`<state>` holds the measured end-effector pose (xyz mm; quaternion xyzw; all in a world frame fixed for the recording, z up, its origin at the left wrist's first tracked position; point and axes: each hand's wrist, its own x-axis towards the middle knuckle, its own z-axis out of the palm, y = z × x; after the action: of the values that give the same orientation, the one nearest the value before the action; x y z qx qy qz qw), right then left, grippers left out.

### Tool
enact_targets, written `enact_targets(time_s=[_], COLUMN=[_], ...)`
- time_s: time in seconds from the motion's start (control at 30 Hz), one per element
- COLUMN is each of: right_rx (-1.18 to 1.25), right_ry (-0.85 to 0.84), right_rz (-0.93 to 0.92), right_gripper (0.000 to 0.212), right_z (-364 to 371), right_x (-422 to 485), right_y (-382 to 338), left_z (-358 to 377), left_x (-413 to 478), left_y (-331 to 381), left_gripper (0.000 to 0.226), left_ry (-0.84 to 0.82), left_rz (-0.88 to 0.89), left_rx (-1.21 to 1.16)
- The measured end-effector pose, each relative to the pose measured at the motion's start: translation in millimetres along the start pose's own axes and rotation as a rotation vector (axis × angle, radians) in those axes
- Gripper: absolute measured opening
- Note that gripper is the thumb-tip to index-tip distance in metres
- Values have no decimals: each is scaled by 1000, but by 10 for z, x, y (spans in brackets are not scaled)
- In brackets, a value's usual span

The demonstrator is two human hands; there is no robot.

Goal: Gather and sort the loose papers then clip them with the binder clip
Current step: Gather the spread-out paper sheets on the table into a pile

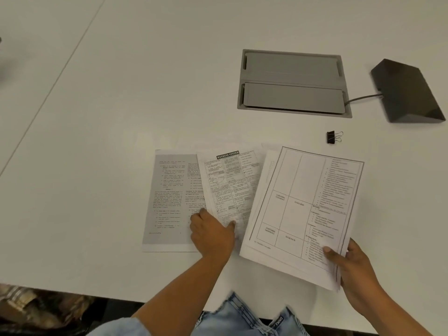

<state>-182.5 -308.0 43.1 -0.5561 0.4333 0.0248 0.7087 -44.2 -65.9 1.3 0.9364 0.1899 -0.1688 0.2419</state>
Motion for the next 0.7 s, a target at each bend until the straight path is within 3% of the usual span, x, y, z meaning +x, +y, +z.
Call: enact_targets(time_s=[0.1, 0.2, 0.27, 0.33, 0.5, 0.7], right_rx=[11, -17, -25, -37, -22, -85], right_ry=[13, 29, 39, 44, 59, 106], right_rz=[3, -6, -6, -5, 13, 27], right_gripper=[59, 95, 104, 97, 36, 37], right_z=[-60, -117, -146, -177, -175, -208], right_x=[-55, -85, -100, -113, -150, -145], right_y=[-20, -12, -8, -8, -31, 2], left_z=[38, 6, -32, -62, -128, -156], left_x=[66, 98, 97, 90, 78, 73], left_y=[20, 23, 21, 4, -101, -128], left_gripper=[85, 57, 37, 19, 7, 31], left_ry=[-25, -79, -95, -91, -109, -171], left_rz=[-38, -81, -78, -52, -17, -83], left_rx=[-106, -316, -394, -437, -502, -554])
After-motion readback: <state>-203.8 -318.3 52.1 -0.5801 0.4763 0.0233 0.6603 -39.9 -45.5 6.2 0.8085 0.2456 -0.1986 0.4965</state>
